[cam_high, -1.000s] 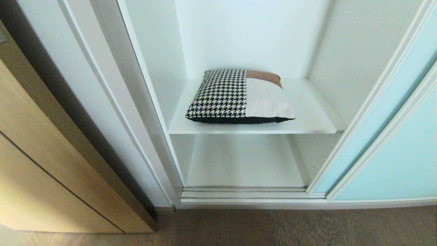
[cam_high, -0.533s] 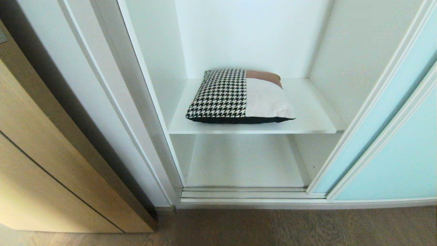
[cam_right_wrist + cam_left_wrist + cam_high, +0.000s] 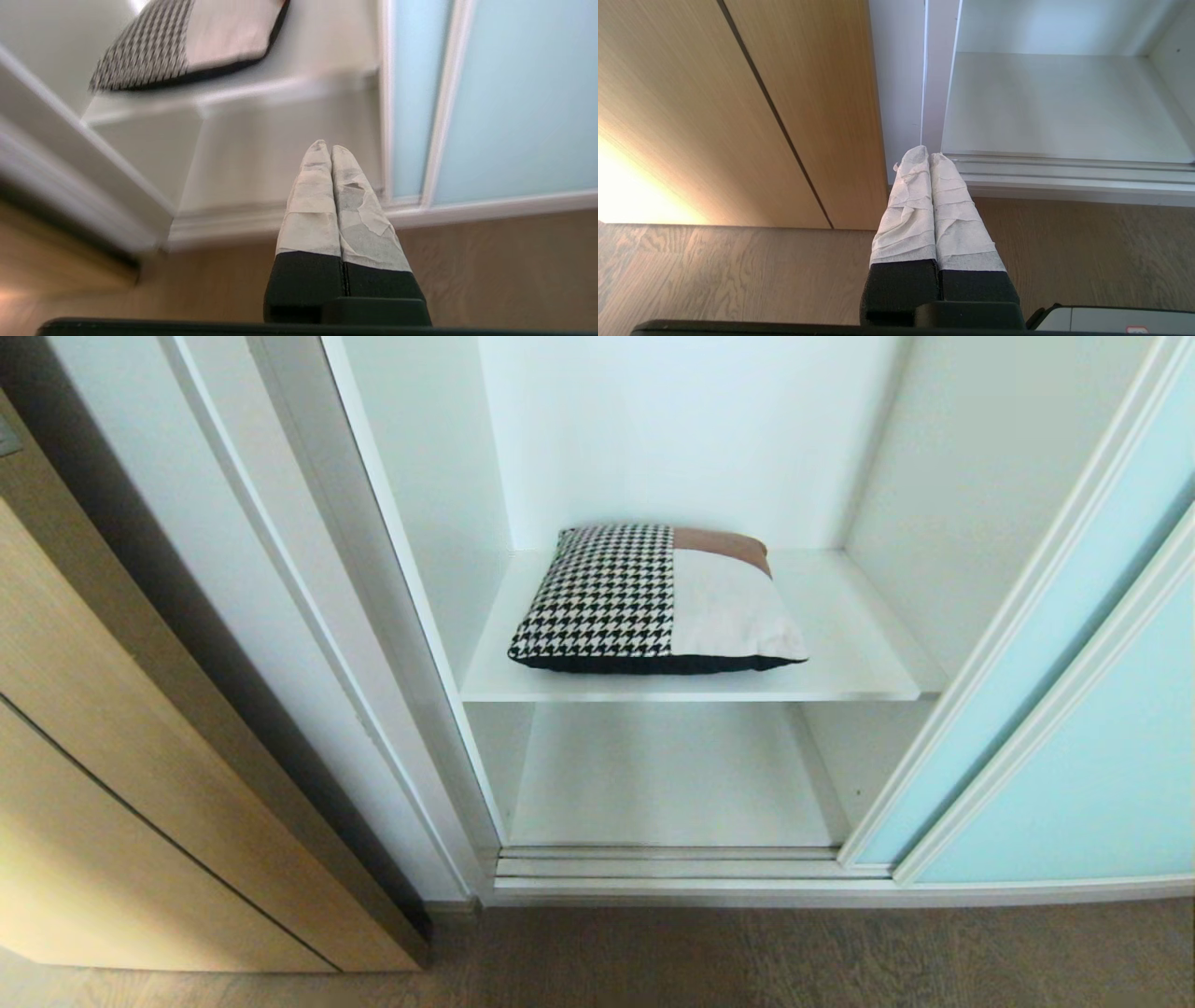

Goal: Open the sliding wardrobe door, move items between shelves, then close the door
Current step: Close the door

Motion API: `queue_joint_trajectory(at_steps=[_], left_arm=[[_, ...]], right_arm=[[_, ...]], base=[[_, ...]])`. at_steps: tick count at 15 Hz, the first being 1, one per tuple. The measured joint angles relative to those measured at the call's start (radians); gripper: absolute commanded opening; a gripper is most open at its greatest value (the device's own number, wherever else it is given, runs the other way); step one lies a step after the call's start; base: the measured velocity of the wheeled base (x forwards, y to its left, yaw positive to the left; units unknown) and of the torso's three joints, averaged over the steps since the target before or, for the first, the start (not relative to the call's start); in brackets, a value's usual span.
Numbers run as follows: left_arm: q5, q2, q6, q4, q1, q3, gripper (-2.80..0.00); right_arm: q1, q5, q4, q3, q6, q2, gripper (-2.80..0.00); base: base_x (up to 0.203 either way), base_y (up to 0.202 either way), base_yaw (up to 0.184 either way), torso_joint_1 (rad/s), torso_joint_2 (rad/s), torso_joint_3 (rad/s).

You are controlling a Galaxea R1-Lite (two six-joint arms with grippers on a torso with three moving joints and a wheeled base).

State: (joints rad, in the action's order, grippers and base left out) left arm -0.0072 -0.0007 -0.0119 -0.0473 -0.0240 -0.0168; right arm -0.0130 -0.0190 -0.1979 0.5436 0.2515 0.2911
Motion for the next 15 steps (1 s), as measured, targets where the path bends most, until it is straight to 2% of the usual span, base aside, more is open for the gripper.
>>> queue_joint_trajectory(at_steps=[2,4,8,12,15], left_arm=[[0.000,0.000,0.000,0.000,0.000,0.000,-2.80],[0.000,0.000,0.000,0.000,0.000,0.000,-2.80],[0.000,0.000,0.000,0.000,0.000,0.000,-2.80],[0.000,0.001,-0.001,0.000,0.000,0.000,-2.80],[0.000,0.001,0.000,0.000,0.000,0.000,-2.80]], right_arm=[[0.001,0.054,-0.004,0.089,-0.005,0.051,-2.80],[0.001,0.148,-0.015,0.193,-0.010,0.105,-2.80],[-0.031,0.328,-0.143,0.485,-0.018,0.205,-2.80],[-0.112,0.390,-0.318,0.828,-0.071,0.338,-2.80],[-0.207,0.398,-0.334,0.876,-0.086,0.442,-2.80]], base=[[0.000,0.000,0.000,0.000,0.00,0.000],[0.000,0.000,0.000,0.000,0.00,0.000],[0.000,0.000,0.000,0.000,0.00,0.000],[0.000,0.000,0.000,0.000,0.00,0.000],[0.000,0.000,0.000,0.000,0.00,0.000]])
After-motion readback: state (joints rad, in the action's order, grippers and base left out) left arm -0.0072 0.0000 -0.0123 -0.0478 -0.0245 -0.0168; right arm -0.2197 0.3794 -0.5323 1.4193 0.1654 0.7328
